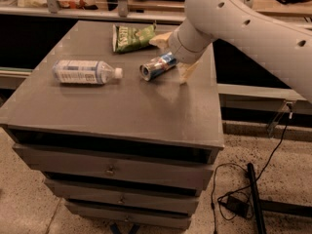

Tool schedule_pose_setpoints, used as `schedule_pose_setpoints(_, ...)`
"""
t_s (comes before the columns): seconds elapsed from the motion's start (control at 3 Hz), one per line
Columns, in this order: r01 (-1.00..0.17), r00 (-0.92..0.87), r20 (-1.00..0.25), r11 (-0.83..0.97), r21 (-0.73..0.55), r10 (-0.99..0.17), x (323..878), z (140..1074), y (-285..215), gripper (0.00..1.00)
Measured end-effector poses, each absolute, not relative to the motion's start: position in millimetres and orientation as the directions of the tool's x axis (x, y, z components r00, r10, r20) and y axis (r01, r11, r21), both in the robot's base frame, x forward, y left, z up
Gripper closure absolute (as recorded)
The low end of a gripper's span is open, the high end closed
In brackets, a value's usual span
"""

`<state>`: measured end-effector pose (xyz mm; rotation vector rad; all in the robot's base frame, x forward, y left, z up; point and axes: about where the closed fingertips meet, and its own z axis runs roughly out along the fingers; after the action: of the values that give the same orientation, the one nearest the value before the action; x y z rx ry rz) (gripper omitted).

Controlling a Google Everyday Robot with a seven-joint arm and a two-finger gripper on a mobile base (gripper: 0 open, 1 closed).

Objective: Knock redbull can over

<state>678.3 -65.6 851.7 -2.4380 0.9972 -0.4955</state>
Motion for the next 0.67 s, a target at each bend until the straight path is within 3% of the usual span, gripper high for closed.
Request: schedule_pose_setpoints(0.67,-0.559,0.673,0.153,-0.633,-0.535,-0.724,678.4,859.8,-65.5,0.00)
